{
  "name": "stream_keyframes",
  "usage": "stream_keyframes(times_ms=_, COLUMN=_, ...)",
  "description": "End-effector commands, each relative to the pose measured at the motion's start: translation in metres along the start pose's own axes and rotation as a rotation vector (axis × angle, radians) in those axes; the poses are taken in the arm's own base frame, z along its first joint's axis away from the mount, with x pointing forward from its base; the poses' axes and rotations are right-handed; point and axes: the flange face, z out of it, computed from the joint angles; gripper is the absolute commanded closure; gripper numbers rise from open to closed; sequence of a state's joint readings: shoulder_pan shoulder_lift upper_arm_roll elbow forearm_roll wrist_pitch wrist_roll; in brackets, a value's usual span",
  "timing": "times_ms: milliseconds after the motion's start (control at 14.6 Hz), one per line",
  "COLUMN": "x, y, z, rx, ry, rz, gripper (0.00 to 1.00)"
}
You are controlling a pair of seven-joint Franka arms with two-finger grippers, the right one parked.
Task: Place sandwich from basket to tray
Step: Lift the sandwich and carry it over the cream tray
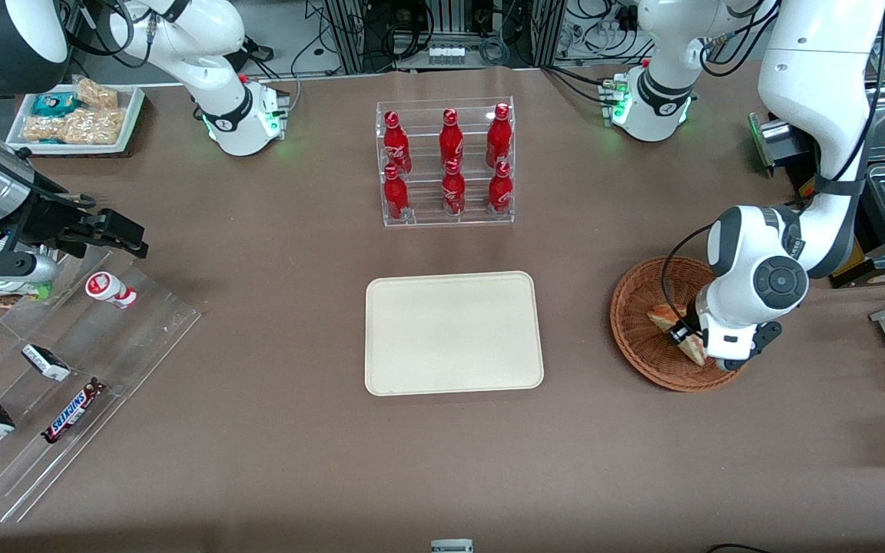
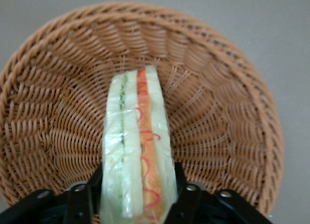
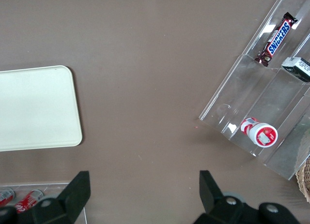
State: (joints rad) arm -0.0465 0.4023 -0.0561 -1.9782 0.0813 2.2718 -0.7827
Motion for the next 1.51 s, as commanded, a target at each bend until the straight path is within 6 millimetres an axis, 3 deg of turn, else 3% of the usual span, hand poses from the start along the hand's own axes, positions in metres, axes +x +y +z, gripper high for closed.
stream_keyframes(times_ms=0, x=-0.005, y=-0.002, z=-0.066, rx=0.021, ry=0.022, rz=0.001, gripper=1.0)
stream_keyframes(times_ms=68, x=-0.01, y=0.002, z=-0.101, rx=0.033, ry=0.012, rz=0.005, gripper=1.0)
stream_keyframes(times_ms=205, x=-0.04, y=0.044, z=-0.17, rx=0.023, ry=-0.002, rz=0.047, gripper=1.0)
stream_keyframes(times_ms=274, x=-0.059, y=0.066, z=-0.194, rx=0.015, ry=0.0, rz=0.052, gripper=1.0)
stream_keyframes(times_ms=411, x=-0.125, y=0.133, z=-0.2, rx=-0.009, ry=0.017, rz=0.153, gripper=0.98)
stream_keyframes(times_ms=548, x=-0.201, y=0.204, z=-0.176, rx=0.005, ry=0.123, rz=0.315, gripper=0.97)
stream_keyframes(times_ms=685, x=-0.254, y=0.258, z=-0.14, rx=-0.027, ry=0.139, rz=0.397, gripper=0.97)
stream_keyframes(times_ms=822, x=-0.288, y=0.296, z=-0.119, rx=-0.085, ry=0.17, rz=0.464, gripper=0.97)
stream_keyframes(times_ms=959, x=-0.309, y=0.326, z=-0.091, rx=-0.117, ry=0.21, rz=0.516, gripper=0.97)
stream_keyframes(times_ms=1096, x=-0.317, y=0.333, z=-0.055, rx=-0.072, ry=0.245, rz=0.542, gripper=0.95)
stream_keyframes(times_ms=1370, x=-0.335, y=0.336, z=-0.02, rx=-0.079, ry=0.249, rz=0.578, gripper=0.88)
stream_keyframes(times_ms=1438, x=-0.339, y=0.336, z=-0.015, rx=-0.112, ry=0.251, rz=0.588, gripper=0.77)
